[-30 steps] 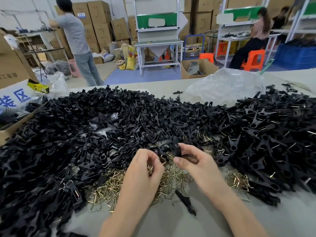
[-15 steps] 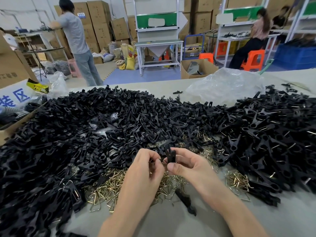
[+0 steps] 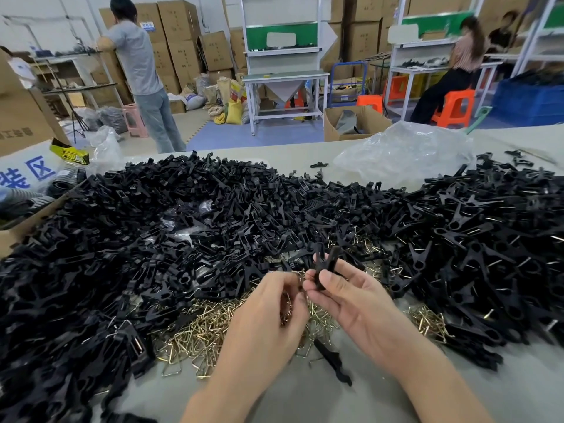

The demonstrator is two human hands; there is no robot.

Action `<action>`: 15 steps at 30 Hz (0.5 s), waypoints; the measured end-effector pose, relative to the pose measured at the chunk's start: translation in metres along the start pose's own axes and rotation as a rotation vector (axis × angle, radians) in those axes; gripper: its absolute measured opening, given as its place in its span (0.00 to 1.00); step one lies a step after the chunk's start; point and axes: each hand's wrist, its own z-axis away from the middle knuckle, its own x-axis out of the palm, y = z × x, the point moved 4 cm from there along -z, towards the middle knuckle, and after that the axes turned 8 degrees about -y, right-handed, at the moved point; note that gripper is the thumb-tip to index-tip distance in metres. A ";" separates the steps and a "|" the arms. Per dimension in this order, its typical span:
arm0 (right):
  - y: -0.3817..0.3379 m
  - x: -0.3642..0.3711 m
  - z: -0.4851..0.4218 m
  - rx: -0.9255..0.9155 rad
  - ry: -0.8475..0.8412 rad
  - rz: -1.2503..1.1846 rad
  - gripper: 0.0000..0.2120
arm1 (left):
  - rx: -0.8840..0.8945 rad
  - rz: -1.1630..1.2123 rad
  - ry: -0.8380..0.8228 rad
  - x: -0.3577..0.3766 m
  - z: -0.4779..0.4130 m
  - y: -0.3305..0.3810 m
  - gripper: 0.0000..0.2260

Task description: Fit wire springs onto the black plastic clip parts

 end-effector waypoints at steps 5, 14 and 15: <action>-0.003 0.001 0.001 0.053 -0.071 -0.139 0.20 | 0.037 0.037 -0.051 0.005 -0.003 0.001 0.20; -0.003 -0.003 0.001 0.086 -0.060 -0.099 0.21 | 0.000 0.100 0.004 0.001 -0.003 -0.004 0.17; -0.003 -0.004 0.000 0.089 -0.051 -0.091 0.21 | 0.001 0.097 0.001 0.000 -0.003 -0.005 0.17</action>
